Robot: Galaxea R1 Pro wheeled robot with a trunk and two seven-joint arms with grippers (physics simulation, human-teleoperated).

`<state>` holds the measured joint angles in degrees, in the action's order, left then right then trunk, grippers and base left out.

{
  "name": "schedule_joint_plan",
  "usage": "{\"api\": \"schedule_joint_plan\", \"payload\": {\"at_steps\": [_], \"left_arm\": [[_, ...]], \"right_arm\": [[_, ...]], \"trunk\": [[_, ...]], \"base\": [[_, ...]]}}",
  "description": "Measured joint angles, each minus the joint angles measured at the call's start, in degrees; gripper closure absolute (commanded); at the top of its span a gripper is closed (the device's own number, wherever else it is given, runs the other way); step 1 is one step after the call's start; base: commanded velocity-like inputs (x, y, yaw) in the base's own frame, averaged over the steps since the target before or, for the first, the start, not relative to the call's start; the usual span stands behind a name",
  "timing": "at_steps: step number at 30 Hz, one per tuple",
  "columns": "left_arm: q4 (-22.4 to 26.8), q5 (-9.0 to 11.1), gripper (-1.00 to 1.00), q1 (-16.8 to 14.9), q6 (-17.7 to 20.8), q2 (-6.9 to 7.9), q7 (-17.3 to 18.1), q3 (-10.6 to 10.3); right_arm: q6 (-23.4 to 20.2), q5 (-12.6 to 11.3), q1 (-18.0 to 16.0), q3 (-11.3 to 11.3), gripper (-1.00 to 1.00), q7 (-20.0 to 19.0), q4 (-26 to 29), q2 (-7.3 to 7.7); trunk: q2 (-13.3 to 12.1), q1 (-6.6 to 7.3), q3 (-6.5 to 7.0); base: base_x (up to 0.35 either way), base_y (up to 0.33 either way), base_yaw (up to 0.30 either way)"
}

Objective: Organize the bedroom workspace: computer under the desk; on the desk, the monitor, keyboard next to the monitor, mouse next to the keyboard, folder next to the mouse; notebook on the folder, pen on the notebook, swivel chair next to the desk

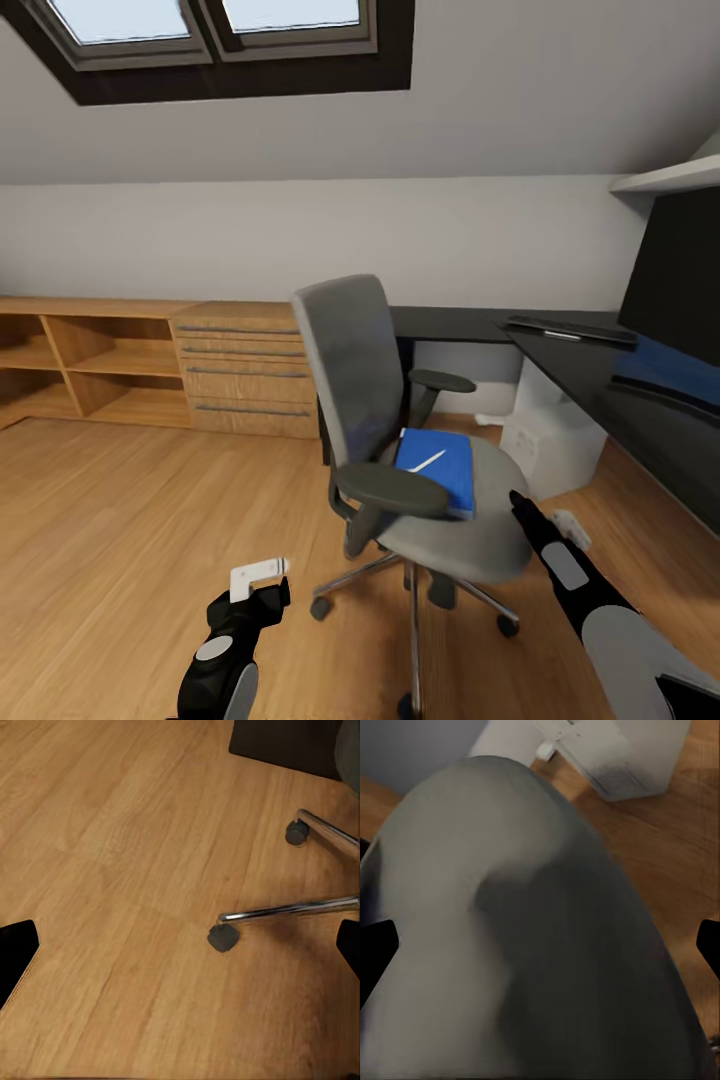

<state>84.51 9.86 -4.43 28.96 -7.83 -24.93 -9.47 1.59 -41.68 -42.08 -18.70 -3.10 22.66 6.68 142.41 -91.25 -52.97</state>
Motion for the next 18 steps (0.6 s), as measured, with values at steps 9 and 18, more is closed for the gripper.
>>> {"api": "schedule_joint_plan", "payload": {"at_steps": [9,18], "left_arm": [[0.00,0.00,-1.00,0.00,0.00,0.00,0.00,0.01],[-0.40,-0.01,-1.00,0.00,-0.05,0.01,-0.10,0.09]], "right_arm": [[0.09,0.16,0.02,-0.13,-1.00,0.09,-0.16,-0.03],[0.19,0.20,0.02,-0.11,-1.00,0.09,-0.20,-0.08]], "trunk": [[0.00,0.00,0.00],[0.00,0.00,0.00]], "base": [[0.000,0.000,0.274],[0.112,0.000,0.276]]}}
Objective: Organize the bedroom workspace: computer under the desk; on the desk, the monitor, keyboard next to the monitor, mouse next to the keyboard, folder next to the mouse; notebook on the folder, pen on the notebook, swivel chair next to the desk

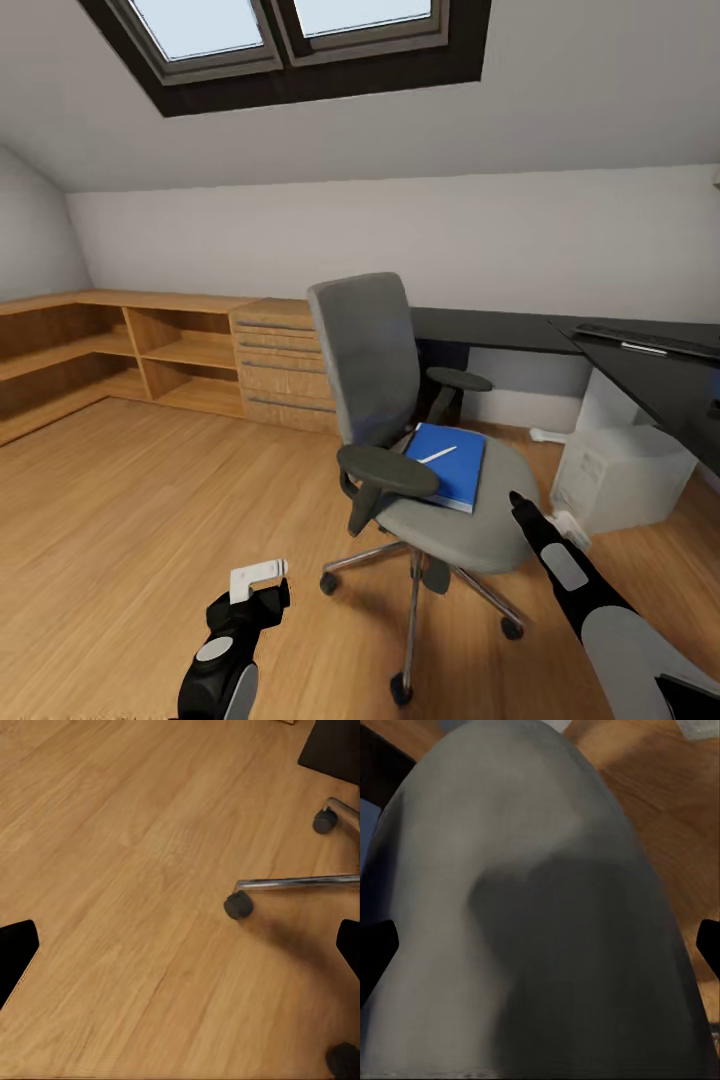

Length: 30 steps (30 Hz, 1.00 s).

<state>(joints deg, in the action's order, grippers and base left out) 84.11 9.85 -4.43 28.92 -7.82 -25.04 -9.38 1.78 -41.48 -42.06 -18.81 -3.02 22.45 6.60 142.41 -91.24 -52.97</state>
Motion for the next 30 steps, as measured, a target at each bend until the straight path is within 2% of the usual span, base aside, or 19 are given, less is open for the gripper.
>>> {"api": "schedule_joint_plan", "payload": {"at_steps": [16,30], "left_arm": [[-1.66,-0.07,-1.00,0.00,-0.04,-0.01,-0.32,0.01],[-2.43,-0.08,-1.00,-0.02,-0.04,-0.10,-0.43,0.11]], "right_arm": [[0.15,0.13,0.03,-0.15,-1.00,0.15,0.07,-0.02],[0.06,-0.04,0.01,0.06,-1.00,-0.16,0.35,0.49]], "trunk": [[0.00,-0.01,-0.01],[0.00,0.00,0.00]], "base": [[0.004,0.000,0.263],[0.000,0.000,0.012]]}}
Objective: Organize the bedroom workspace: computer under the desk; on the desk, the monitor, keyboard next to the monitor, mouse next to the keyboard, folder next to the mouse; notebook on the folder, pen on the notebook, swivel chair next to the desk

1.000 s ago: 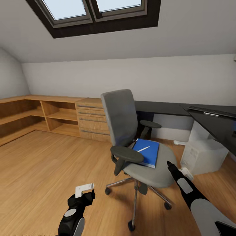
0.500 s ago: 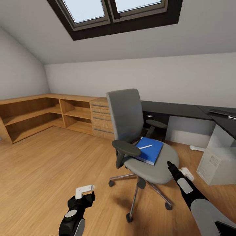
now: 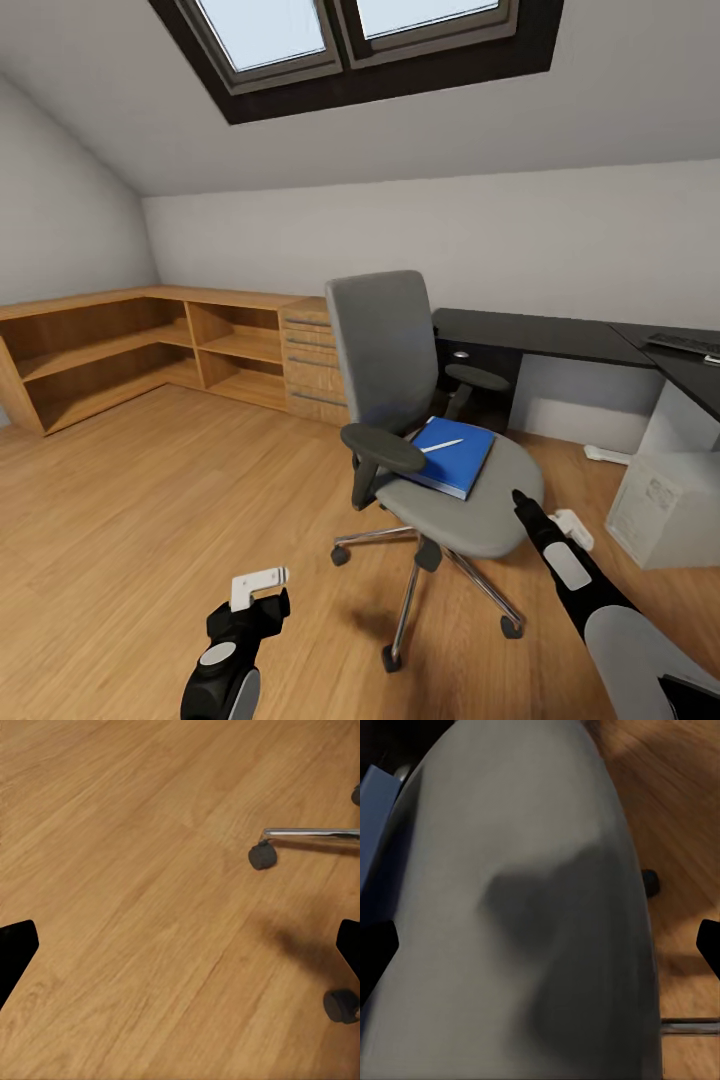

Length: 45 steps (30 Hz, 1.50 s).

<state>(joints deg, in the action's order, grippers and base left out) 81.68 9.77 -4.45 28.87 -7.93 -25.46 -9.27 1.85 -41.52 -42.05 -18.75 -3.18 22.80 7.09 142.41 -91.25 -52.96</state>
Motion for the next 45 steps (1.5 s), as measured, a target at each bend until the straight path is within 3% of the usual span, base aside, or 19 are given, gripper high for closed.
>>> {"api": "schedule_joint_plan", "payload": {"at_steps": [20,45], "left_arm": [[-0.01,0.08,-1.00,0.00,0.09,0.09,0.17,0.31],[-0.07,0.03,-1.00,0.00,0.00,0.09,0.12,-0.01]], "right_arm": [[-0.28,-0.32,0.00,-0.21,-1.00,0.07,0.04,2.44],[-0.33,-0.41,0.00,-0.21,-1.00,0.07,0.04,2.64]], "trunk": [[0.00,0.00,0.00],[0.00,0.00,0.00]], "base": [[0.001,0.000,0.000],[0.127,0.000,0.002]]}}
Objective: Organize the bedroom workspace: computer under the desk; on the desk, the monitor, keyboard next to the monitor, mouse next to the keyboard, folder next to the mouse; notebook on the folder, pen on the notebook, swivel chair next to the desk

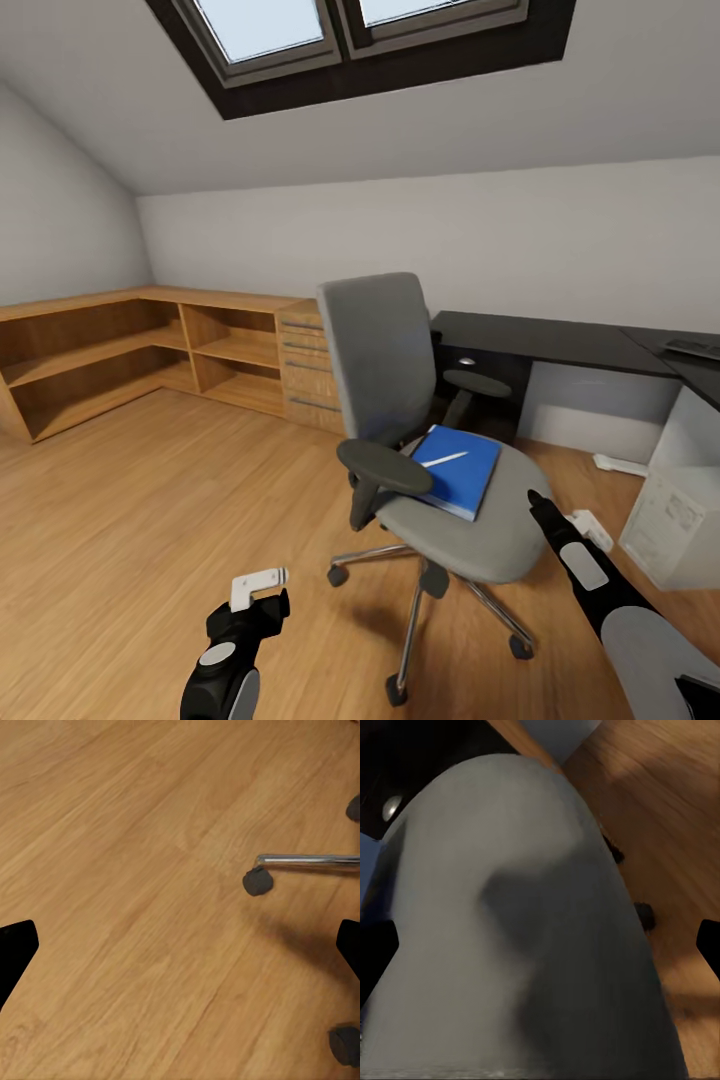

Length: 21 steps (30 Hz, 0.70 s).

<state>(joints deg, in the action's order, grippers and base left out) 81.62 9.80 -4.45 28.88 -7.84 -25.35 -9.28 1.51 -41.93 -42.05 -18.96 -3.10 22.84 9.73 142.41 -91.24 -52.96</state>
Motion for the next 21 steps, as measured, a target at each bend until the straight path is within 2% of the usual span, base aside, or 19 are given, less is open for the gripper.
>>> {"api": "schedule_joint_plan", "payload": {"at_steps": [5,21], "left_arm": [[0.02,-0.02,-1.00,0.01,0.00,0.00,-0.02,0.02],[0.01,-0.10,-1.00,0.02,0.00,-0.08,0.05,-0.17]], "right_arm": [[0.00,0.04,-0.01,-0.04,-1.00,0.02,-0.01,-0.05],[0.09,0.25,0.00,-0.27,-1.00,0.20,-0.05,-0.03]], "trunk": [[0.00,0.00,0.00],[0.00,-0.01,-0.15]], "base": [[0.011,0.000,0.179],[0.001,0.000,0.270]]}}
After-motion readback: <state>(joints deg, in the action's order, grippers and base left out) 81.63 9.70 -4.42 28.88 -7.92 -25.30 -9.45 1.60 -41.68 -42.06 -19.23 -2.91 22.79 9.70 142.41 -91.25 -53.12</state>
